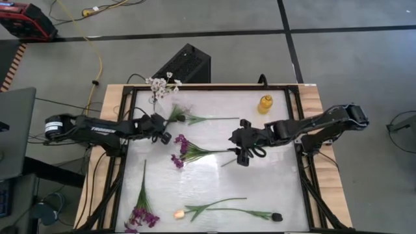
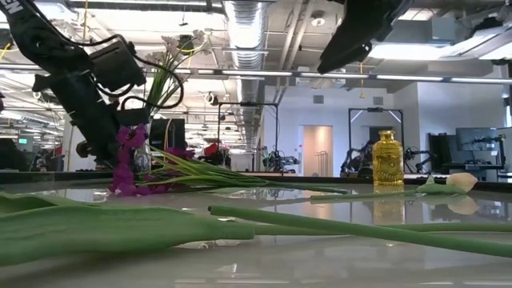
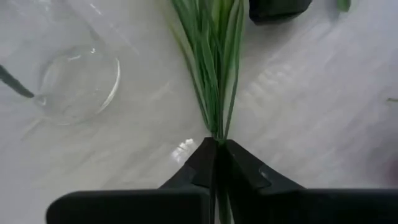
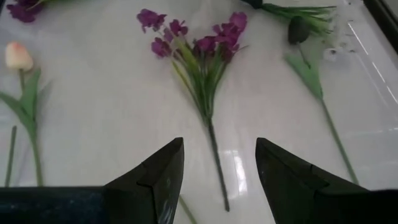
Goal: Sort flowers into vase by color
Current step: Put the white flowers into the transparent vase
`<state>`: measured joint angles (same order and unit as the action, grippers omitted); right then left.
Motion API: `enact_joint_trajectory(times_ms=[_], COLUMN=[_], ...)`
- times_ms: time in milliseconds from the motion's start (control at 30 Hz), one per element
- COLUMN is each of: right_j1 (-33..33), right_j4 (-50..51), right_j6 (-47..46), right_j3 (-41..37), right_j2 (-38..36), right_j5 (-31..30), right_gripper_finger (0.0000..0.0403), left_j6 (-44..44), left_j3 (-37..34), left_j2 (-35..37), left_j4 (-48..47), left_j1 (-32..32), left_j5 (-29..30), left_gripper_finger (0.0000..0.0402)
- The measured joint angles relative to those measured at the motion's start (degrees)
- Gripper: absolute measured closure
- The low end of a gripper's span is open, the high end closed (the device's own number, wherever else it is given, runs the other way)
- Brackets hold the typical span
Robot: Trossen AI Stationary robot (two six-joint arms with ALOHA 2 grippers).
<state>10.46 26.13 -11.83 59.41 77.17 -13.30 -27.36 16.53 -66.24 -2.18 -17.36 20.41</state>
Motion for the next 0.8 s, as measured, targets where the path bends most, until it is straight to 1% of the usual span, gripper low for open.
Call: enact_joint_trajectory(times_ms=[167, 267, 500, 600, 667, 800], right_j1=[1.03, 1.18, 1.03, 1.03, 1.03, 1.36], right_j4=[-0.02, -0.17, -1.36, -1.43, -1.65, -8.81], right_j6=[-0.23, -0.35, -0.34, -0.32, -0.34, -0.3], right_j3=[0.01, 0.01, 0.01, 0.01, 0.02, -2.58], right_j2=[0.02, 0.02, 0.02, 0.02, 0.02, 0.02], right_j5=[-0.07, -0.09, -0.13, -0.15, -0.15, -0.07], right_gripper_finger=[0.018, 0.018, 0.018, 0.018, 0.018, 0.018], left_j6=[2.56, 4.47, 9.45, 10.9, 12.88, 15.25], left_j3=[0.11, 0.11, 0.13, 0.13, 0.13, 0.16], left_j2=[4.44, 7.43, 12.0, 12.37, 12.3, 11.71], left_j4=[5.66, 9.24, 17.04, 21.69, 25.37, 31.41], left_j1=[0.23, 1.45, 6.4, 9.37, 11.45, 15.55], left_j5=[0.84, 0.55, -7.63, -9.46, -11.98, -16.15], left_gripper_finger=[0.0399, 0.04, 0.04, 0.04, 0.0401, 0.0401])
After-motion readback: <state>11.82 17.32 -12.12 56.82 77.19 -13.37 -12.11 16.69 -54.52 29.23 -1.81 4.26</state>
